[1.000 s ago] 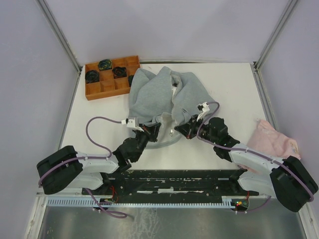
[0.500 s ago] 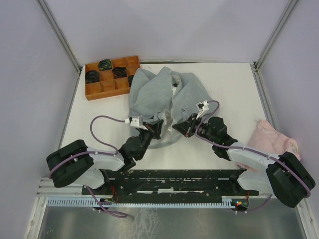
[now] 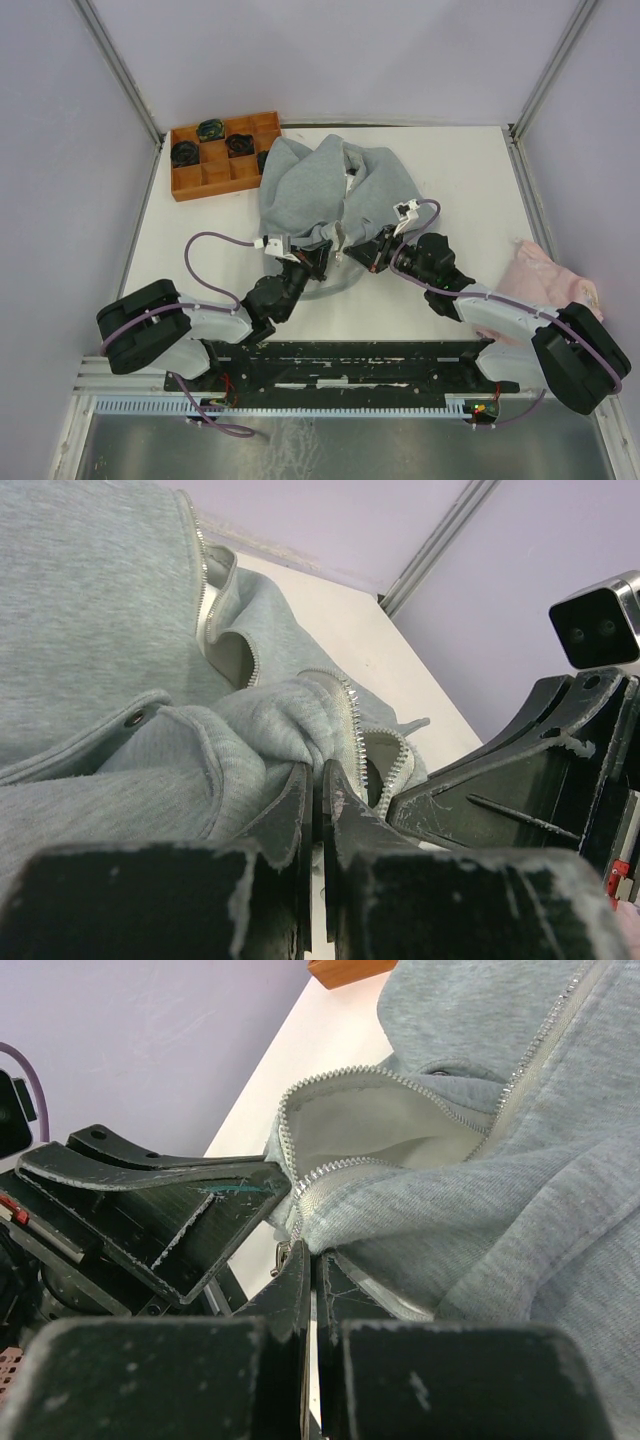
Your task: Zip up the jacket
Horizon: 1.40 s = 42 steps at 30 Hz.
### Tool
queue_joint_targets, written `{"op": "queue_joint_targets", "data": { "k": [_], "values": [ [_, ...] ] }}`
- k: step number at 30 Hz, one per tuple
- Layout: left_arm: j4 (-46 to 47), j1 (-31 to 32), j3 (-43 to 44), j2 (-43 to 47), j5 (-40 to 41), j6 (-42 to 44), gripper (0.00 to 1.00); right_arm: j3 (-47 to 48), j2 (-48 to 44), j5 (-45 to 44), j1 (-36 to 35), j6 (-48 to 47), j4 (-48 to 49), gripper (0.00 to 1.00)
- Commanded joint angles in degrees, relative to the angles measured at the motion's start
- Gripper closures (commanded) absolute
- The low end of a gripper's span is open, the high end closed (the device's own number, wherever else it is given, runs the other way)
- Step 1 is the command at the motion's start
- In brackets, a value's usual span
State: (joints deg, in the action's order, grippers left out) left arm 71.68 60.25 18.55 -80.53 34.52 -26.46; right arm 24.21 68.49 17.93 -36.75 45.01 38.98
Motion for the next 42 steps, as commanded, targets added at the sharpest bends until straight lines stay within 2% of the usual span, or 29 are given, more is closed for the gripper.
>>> {"op": "queue_joint_targets", "data": {
  "k": [1, 35, 42],
  "values": [
    [5.46, 0.66, 2.33, -0.41, 0.85, 3.17, 0.97, 2.57, -0.51, 0.68, -0.78, 1.1, 5.15, 1.0],
    [4.57, 1.76, 0.88, 0.6, -1.3, 4.05, 0.97, 1.61, -3.31, -7.4, -0.86, 2.73, 0.47, 1.0],
    [1.8, 2.39, -0.41, 2.05, -3.41, 4.13, 0.97, 2.11, -3.35, -7.53, -0.82, 3.6, 0.28, 1.0]
  ]
}}
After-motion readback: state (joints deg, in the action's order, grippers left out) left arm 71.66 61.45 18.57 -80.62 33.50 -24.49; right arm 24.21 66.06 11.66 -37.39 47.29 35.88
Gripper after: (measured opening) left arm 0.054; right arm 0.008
